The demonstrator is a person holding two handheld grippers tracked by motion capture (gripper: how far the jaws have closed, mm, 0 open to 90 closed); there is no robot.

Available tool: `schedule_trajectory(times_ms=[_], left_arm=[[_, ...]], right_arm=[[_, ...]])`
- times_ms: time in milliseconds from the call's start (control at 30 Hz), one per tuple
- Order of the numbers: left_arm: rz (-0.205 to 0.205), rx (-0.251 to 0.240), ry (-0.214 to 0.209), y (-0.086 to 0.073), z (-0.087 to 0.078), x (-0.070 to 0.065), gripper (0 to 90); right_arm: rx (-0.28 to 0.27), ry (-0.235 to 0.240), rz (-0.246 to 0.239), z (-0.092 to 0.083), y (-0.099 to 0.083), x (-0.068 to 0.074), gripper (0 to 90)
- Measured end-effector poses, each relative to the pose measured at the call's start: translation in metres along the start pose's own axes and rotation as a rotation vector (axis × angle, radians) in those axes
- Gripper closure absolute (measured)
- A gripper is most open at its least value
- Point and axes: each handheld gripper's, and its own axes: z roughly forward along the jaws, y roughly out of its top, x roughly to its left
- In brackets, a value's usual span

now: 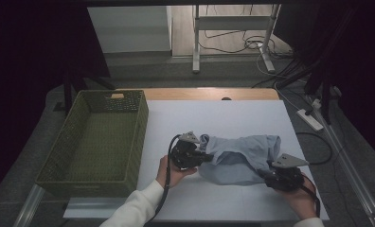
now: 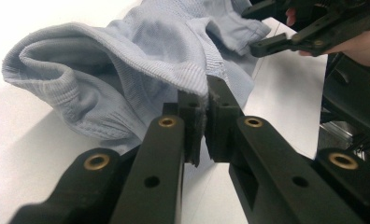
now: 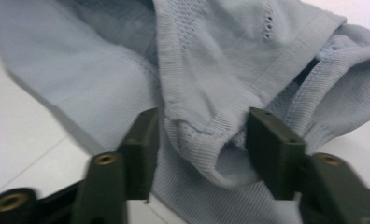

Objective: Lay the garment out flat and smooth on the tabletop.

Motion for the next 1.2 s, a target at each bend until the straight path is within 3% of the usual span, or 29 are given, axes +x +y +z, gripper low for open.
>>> schedule_trajectory(times_ms=[167, 267, 700, 967, 1200], left_arm=[[-0.014, -0.008, -0.006, -0.001, -0.002, 0.003, 85.4], [-0.014, -0.009, -0.004, -0.001, -0.003, 0.003, 85.4], [-0.022, -0.022, -0.005, -0.004, -0.009, 0.006, 85.4], [-0.024, -0.041, -0.005, -0.003, -0.014, 0.006, 85.4], [-0.035, -0.069, -0.011, -0.003, -0.022, 0.009, 85.4]], right_arm=[[0.012, 0.006, -0.014, 0.002, 0.003, 0.000, 74.5], [0.009, 0.015, -0.013, 0.000, 0.004, 0.000, 81.0], [-0.073, 0.022, -0.003, -0.010, 0.013, 0.002, 83.7], [-0.159, 0.049, 0.049, -0.018, 0.019, 0.001, 83.8], [-0.216, 0.045, 0.064, -0.024, 0.027, 0.002, 83.7]])
